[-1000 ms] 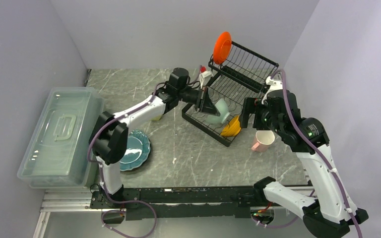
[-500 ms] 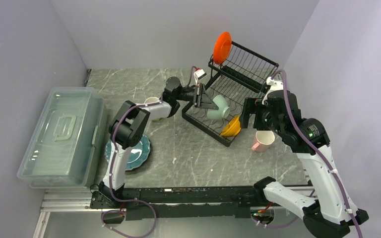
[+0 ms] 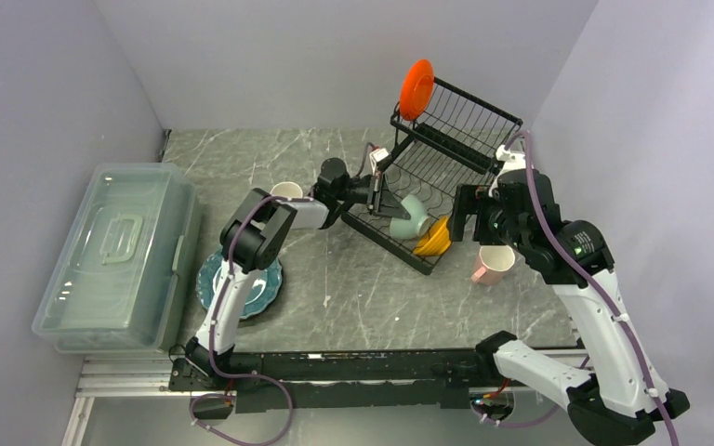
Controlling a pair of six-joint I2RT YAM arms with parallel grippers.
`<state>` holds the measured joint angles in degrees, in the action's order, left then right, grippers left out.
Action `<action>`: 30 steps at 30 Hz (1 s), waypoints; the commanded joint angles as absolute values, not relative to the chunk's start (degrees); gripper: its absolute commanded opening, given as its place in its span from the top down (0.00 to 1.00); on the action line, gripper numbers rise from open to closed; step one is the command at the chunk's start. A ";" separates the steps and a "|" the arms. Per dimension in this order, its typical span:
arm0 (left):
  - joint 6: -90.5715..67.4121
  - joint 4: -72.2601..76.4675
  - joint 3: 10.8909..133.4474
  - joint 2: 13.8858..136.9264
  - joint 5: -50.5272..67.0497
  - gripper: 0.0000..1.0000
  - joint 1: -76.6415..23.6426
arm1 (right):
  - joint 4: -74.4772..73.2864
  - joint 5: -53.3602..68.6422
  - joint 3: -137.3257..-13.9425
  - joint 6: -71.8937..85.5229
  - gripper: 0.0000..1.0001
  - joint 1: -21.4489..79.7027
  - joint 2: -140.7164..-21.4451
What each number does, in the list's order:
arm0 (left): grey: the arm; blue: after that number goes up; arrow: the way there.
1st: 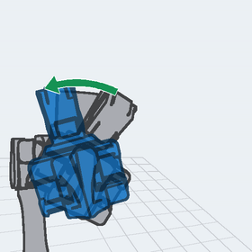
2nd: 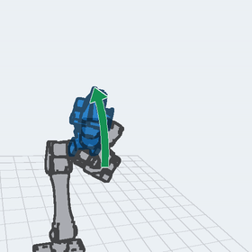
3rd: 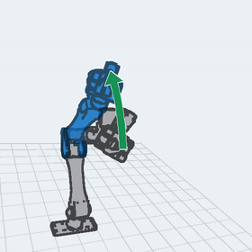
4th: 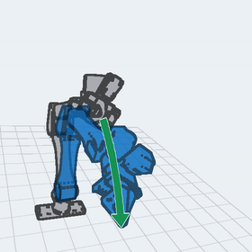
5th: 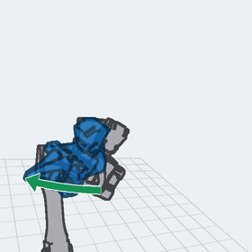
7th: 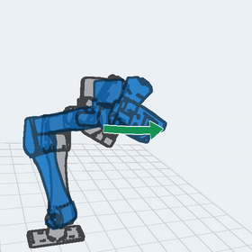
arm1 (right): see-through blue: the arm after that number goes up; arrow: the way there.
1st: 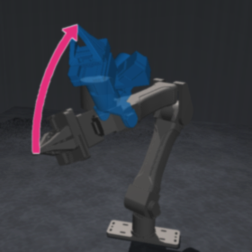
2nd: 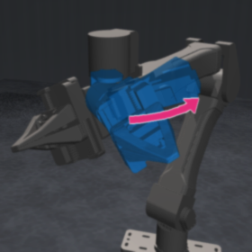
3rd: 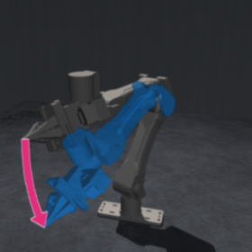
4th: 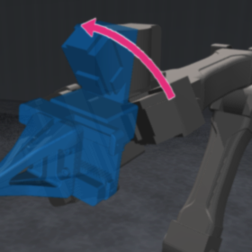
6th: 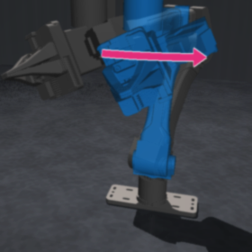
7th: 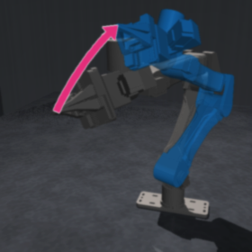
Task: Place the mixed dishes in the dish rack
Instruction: Insert the bowl into the dish rack.
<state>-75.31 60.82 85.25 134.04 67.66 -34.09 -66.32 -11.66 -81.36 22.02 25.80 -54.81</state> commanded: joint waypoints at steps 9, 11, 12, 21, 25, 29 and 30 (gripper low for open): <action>-73.50 63.87 89.88 135.61 65.95 1.00 -35.46 | -64.95 -12.37 -80.16 21.10 0.00 25.93 -54.13; -73.02 62.83 90.73 136.14 65.82 1.00 -35.63 | -65.07 -12.60 -80.24 21.01 0.00 25.92 -54.03; -73.03 62.58 91.41 136.45 65.80 1.00 -35.71 | -65.20 -12.73 -80.32 20.93 0.00 25.88 -53.94; -70.00 58.04 92.37 137.24 65.83 1.00 -35.77 | -65.69 -13.07 -80.50 20.66 0.00 25.93 -53.53; -67.95 55.79 90.61 136.85 65.61 1.00 -35.77 | -65.90 -13.09 -80.86 20.65 0.00 25.93 -53.55; -66.35 54.42 88.63 136.48 65.23 1.00 -35.62 | -65.79 -12.77 -80.86 20.78 0.00 25.93 -53.45; -65.49 53.51 88.18 136.15 65.16 1.00 -35.46 | -65.68 -12.63 -80.78 20.82 0.00 25.93 -53.48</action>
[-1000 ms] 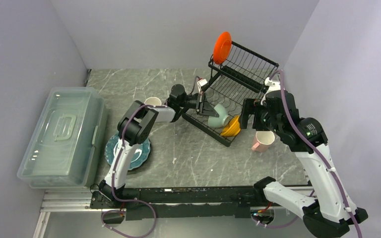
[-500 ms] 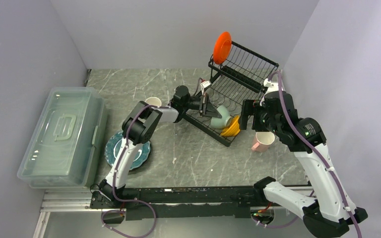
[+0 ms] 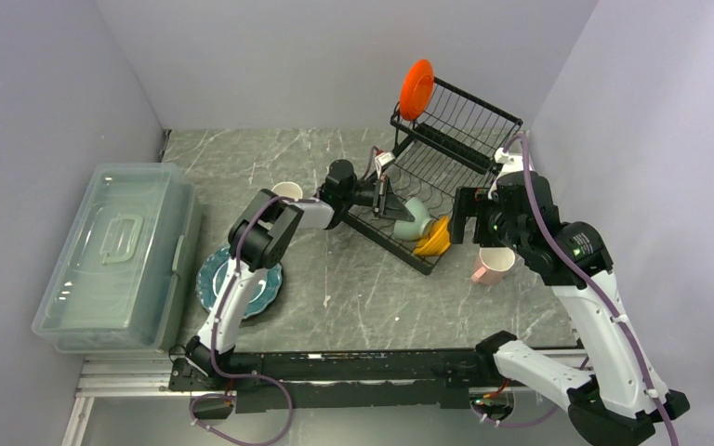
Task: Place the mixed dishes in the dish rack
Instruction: Insert the bowl into the dish rack.
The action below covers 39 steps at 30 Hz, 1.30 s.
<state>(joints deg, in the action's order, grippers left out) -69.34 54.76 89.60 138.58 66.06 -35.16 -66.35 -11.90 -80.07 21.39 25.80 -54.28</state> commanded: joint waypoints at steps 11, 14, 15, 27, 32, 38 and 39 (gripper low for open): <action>-48.87 29.77 88.65 132.22 64.88 0.99 -34.10 | -65.66 -12.40 -80.64 20.87 0.00 25.93 -53.18; -43.41 22.21 89.38 130.60 64.02 0.94 -34.10 | -65.57 -12.24 -80.38 20.92 0.00 25.93 -53.05; -41.59 19.57 89.65 130.13 63.66 0.92 -34.10 | -65.42 -12.18 -80.26 20.97 0.00 25.93 -52.95; -31.71 4.99 91.54 127.73 60.25 0.68 -35.71 | -64.87 -11.50 -79.61 21.25 0.00 25.93 -52.74; -30.20 2.73 92.12 127.00 59.14 0.65 -36.12 | -65.21 -11.51 -79.54 21.31 0.00 25.88 -52.40; -27.15 -1.87 93.53 125.65 57.16 0.61 -36.65 | -65.33 -11.34 -79.19 21.35 0.00 25.93 -52.06; -26.55 -2.87 93.78 125.27 56.61 0.60 -36.79 | -65.33 -11.30 -79.19 21.36 0.00 25.93 -52.00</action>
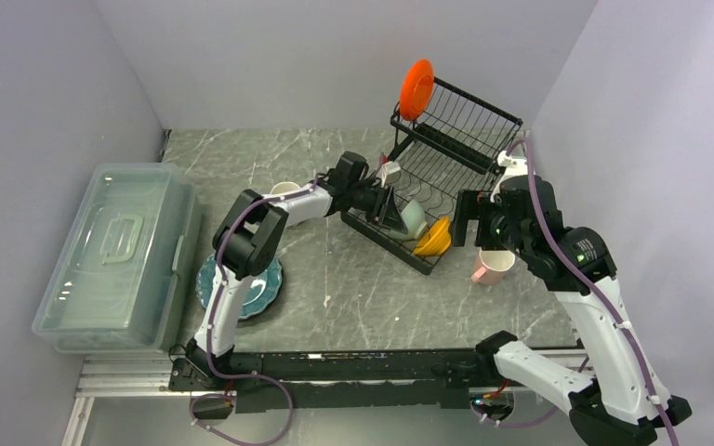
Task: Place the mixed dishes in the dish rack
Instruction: Insert the bowl into the dish rack.
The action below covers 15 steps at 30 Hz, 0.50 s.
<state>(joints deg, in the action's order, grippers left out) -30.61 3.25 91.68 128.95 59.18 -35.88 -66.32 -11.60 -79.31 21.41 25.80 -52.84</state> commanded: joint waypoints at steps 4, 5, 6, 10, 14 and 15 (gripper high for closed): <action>-23.97 -6.36 95.26 124.28 55.11 0.58 -37.19 | -65.31 -11.33 -79.30 21.36 0.00 25.93 -51.81; -23.43 -7.06 95.61 124.01 54.66 0.58 -37.32 | -65.36 -11.34 -79.28 21.36 0.00 25.93 -51.78; -22.87 -7.75 95.93 123.67 54.44 0.57 -37.38 | -65.46 -11.34 -79.28 21.36 0.00 25.93 -51.81; -20.65 -10.17 96.87 122.47 53.10 0.56 -37.71 | -65.56 -11.36 -79.28 21.31 0.00 25.92 -51.57; -19.06 -12.33 97.94 121.44 51.68 0.54 -37.87 | -65.73 -11.34 -79.41 21.44 0.00 25.93 -51.55; -18.57 -12.98 98.36 121.32 51.48 0.54 -37.88 | -65.68 -11.34 -79.45 21.43 0.00 25.93 -51.47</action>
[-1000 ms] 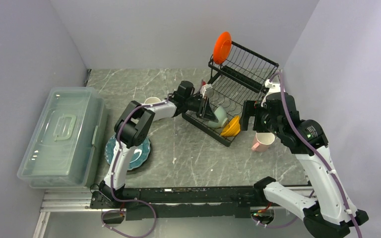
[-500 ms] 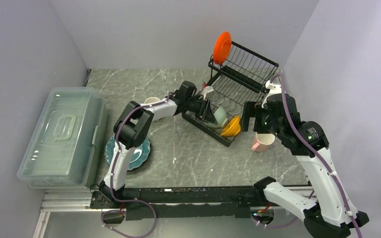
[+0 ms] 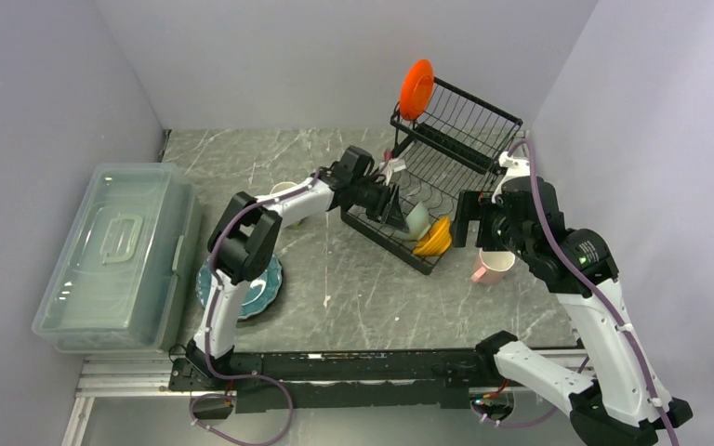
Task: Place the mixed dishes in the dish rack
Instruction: Insert the bowl into the dish rack.
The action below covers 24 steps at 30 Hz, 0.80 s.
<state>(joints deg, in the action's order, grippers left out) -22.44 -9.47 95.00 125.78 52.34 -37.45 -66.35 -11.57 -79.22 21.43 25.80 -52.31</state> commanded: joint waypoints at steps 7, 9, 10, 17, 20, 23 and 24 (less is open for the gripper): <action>-15.67 -17.48 100.90 120.48 49.43 0.53 -38.49 | -65.62 -11.08 -79.54 21.58 0.00 25.93 -51.44; -14.51 -19.24 101.63 120.10 48.37 0.53 -38.73 | -65.65 -11.12 -79.54 21.54 0.00 25.92 -51.48; -13.70 -20.55 102.21 119.72 47.32 0.53 -38.87 | -65.65 -11.16 -79.62 21.58 0.00 25.93 -51.52; -6.92 -30.43 105.73 116.20 37.73 0.53 -40.22 | -66.04 -11.92 -80.86 21.00 0.00 25.93 -51.94; -5.10 -33.54 106.57 114.31 34.06 0.53 -40.58 | -66.02 -12.13 -81.44 20.79 0.00 25.93 -52.19; -3.26 -36.98 107.11 112.56 30.15 0.53 -40.93 | -65.94 -12.13 -81.57 20.74 0.00 25.93 -52.34; -2.69 -37.94 107.21 111.97 28.93 0.53 -41.07 | -65.92 -12.13 -81.56 20.74 0.00 25.93 -52.38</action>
